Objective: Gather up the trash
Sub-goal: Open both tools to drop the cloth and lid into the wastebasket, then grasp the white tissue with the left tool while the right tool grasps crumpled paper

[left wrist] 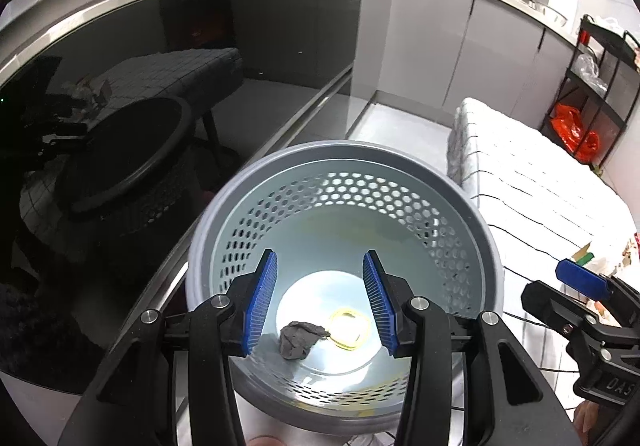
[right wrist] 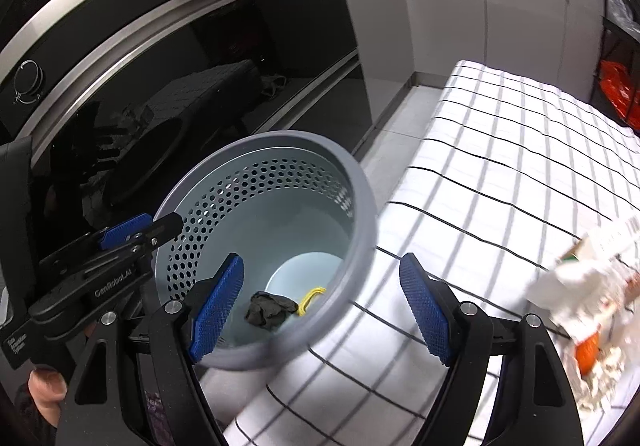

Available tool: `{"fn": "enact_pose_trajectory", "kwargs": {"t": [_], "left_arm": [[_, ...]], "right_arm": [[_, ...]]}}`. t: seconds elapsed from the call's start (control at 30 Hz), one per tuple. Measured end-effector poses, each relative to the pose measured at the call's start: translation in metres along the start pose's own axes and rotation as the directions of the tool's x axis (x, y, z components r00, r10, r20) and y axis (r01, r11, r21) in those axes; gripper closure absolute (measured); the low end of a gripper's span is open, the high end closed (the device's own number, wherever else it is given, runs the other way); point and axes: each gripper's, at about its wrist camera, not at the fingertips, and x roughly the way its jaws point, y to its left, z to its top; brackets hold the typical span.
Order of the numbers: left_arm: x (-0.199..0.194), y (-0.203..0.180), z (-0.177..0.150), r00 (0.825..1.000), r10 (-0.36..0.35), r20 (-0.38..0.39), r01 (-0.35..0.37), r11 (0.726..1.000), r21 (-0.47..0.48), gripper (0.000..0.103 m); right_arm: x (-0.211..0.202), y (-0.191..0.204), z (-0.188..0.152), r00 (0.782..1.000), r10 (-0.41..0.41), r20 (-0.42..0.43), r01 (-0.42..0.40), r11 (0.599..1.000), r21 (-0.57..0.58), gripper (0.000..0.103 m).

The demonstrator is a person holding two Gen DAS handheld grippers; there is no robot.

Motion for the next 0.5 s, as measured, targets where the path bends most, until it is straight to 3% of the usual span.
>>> {"fn": "enact_pose_trajectory", "kwargs": {"t": [0.5], "left_arm": [[-0.018, -0.066, -0.014, 0.995, -0.102, 0.020, 0.098, 0.986, 0.137, 0.058]], "right_arm": [[-0.074, -0.061, -0.072, 0.990, -0.127, 0.060, 0.117, 0.982, 0.149, 0.026]]}}
